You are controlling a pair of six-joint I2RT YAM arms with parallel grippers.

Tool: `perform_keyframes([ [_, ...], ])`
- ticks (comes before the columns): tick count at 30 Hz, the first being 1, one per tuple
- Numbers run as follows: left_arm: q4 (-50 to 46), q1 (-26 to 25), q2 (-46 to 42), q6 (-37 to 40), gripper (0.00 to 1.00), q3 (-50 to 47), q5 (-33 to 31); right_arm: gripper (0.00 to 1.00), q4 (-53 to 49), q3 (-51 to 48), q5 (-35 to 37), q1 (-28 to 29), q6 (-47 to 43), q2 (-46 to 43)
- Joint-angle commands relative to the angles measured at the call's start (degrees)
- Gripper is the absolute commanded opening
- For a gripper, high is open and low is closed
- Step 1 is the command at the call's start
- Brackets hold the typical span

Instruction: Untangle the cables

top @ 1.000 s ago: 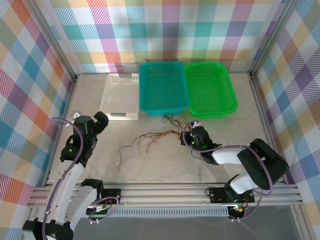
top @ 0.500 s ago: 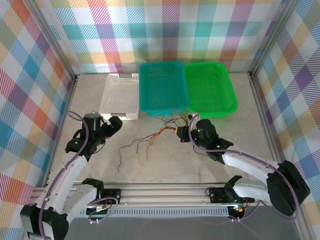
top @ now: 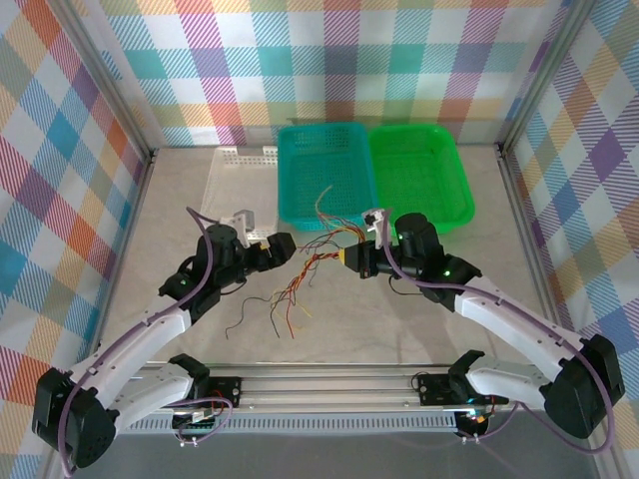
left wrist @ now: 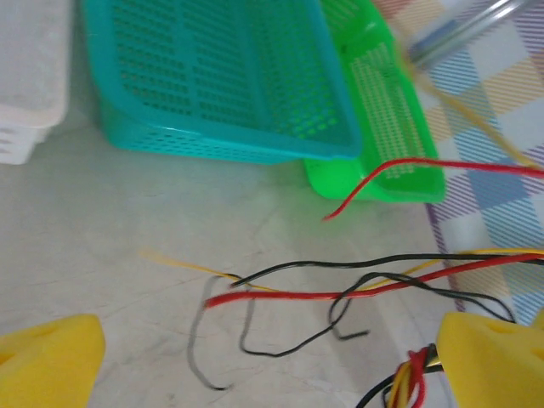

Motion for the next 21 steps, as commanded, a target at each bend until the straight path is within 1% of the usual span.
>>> perform_keyframes([
  [1,7.68,-1.68,0.61,1.07,1.00,-2.66,6.29,0.00,-2.23,2.82,-5.40,-0.77,-1.54,0.68],
  [3,9.59,-2.96,0.78,1.23,1.00,-3.77,8.19,0.00,-2.48,3.60,-6.50,-1.12,-1.56,1.00],
  [8,12.46,-6.46,0.71,2.37,0.99,-6.37,10.64,0.00,-3.92,5.71,-8.25,-2.22,-1.23,2.30],
  [12,13.89,-8.87,0.58,3.29,0.96,-8.08,11.70,0.00,-3.50,6.12,-10.02,-2.64,-1.05,2.76],
  [14,14.29,-9.61,0.53,3.67,0.91,-8.61,12.01,0.00,-3.55,6.29,-10.17,-2.85,-0.90,2.94],
  [18,14.64,-10.66,0.40,4.22,0.76,-9.16,12.37,0.00,-3.97,6.96,-11.08,-3.56,-0.70,3.72],
  [19,14.47,-10.92,0.29,4.49,0.70,-9.26,12.37,0.00,-3.81,7.00,-11.58,-3.67,-0.51,3.95],
  [21,14.07,-11.16,0.13,4.86,0.62,-9.25,12.29,0.00,-3.63,7.09,-11.99,-3.76,-0.22,4.27],
])
